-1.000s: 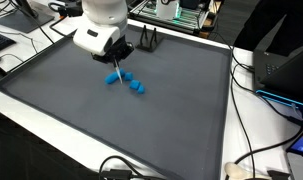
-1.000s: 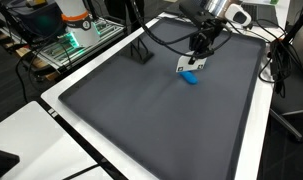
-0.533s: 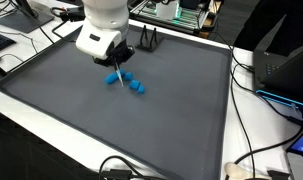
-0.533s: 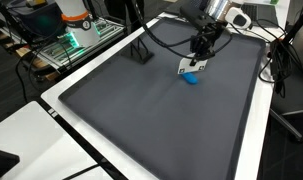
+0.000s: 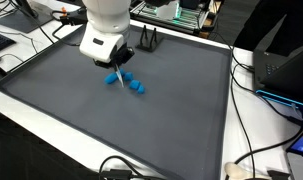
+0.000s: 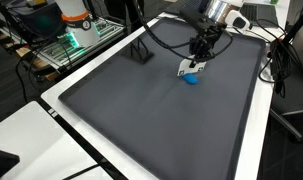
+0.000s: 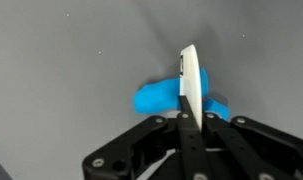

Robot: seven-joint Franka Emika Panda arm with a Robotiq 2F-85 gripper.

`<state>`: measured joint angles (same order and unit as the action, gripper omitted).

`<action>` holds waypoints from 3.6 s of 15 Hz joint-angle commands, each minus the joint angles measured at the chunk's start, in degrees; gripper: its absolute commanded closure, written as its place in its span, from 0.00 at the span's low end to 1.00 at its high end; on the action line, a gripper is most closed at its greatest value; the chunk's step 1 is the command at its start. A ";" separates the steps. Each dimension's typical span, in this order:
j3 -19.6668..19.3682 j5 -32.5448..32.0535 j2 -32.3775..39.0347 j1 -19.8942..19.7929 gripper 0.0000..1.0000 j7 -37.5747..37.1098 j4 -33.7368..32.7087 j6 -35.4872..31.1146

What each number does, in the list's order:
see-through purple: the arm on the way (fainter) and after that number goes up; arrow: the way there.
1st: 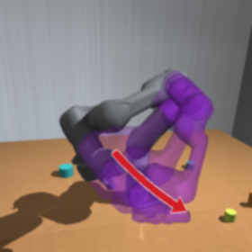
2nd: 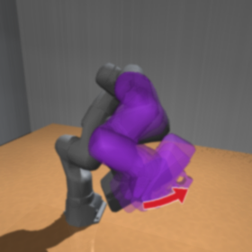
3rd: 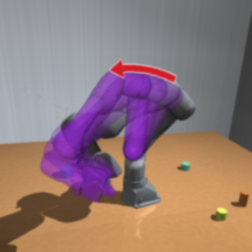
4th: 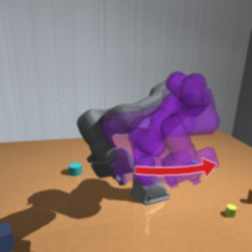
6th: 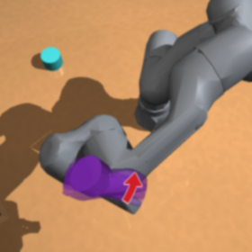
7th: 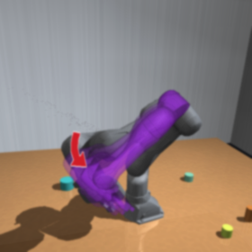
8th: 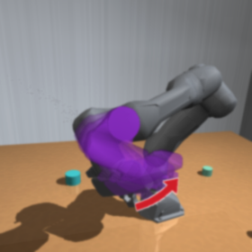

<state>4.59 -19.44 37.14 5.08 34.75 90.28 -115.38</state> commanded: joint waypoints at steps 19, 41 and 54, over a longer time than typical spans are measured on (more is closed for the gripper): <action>-0.67 -1.37 0.18 -1.31 0.99 -0.02 5.65 -3.99; -1.56 0.06 -4.12 -4.49 0.99 -0.79 11.37 -2.91; -0.76 4.99 -12.22 -6.18 0.99 -1.51 12.34 5.00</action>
<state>3.38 -16.93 29.05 -0.25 34.26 99.95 -112.73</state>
